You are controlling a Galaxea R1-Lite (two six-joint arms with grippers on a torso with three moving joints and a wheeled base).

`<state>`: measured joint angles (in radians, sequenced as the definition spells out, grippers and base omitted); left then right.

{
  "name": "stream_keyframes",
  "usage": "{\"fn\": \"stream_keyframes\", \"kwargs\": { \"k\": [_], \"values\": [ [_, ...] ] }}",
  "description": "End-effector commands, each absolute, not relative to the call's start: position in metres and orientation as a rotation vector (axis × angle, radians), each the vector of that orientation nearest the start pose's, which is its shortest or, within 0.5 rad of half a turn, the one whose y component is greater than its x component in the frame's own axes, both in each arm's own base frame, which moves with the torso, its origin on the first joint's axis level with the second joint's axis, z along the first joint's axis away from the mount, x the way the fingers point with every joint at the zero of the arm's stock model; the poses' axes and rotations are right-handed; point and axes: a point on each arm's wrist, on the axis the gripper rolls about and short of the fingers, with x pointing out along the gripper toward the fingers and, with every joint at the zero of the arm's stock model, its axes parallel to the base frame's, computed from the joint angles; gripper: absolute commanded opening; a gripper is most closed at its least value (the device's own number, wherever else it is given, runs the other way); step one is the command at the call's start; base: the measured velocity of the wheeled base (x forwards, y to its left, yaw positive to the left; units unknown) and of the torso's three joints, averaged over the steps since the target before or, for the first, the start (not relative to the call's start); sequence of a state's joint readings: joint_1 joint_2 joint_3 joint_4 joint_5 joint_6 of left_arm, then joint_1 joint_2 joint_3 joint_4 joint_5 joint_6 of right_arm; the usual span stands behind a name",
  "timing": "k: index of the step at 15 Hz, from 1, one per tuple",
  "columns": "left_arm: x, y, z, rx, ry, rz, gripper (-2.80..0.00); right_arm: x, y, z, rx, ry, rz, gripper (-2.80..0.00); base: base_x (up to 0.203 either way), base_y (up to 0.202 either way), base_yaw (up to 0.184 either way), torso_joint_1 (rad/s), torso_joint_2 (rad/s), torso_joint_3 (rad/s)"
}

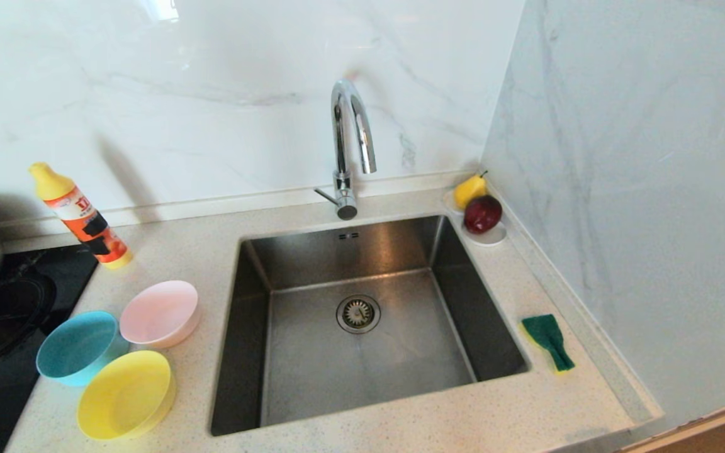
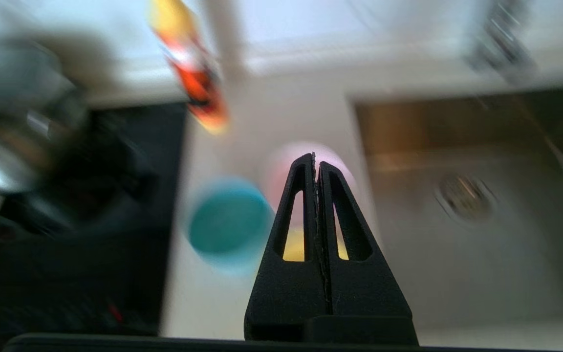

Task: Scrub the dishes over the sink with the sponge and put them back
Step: Turn on the faucet

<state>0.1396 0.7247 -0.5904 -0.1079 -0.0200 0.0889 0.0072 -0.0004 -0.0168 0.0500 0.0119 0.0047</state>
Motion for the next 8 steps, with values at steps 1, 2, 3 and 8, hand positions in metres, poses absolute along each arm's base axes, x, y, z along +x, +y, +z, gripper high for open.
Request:
{"fn": "stream_keyframes", "kwargs": {
  "k": [1, 2, 3, 8],
  "values": [
    [0.007, -0.001, 0.214, 0.096, -0.03, 0.051, -2.8, -0.024, 0.0, 0.075, 0.005, 0.032, 0.02, -2.8, 0.0, 0.0, 0.0, 0.0, 0.0, 0.0],
    [-0.005, -0.002, 0.194, 0.1, -0.026, 0.026, -2.8, -0.024, 0.0, 0.075, 0.005, 0.032, 0.02, -2.8, 0.0, 0.0, 0.0, 0.0, 0.0, 0.0],
    [-0.015, -0.003, 0.173, 0.108, -0.027, 0.004, -2.8, -0.024, 0.0, 0.075, 0.005, 0.032, 0.02, -2.8, 0.0, 0.0, 0.0, 0.0, 0.0, 0.0],
    [-0.024, -0.002, 0.073, 0.131, 0.053, -0.021, -2.8, -0.024, 0.0, 0.075, 0.005, 0.032, 0.02, -2.8, 0.0, 0.0, 0.0, 0.0, 0.0, 0.0]
  ]
}}
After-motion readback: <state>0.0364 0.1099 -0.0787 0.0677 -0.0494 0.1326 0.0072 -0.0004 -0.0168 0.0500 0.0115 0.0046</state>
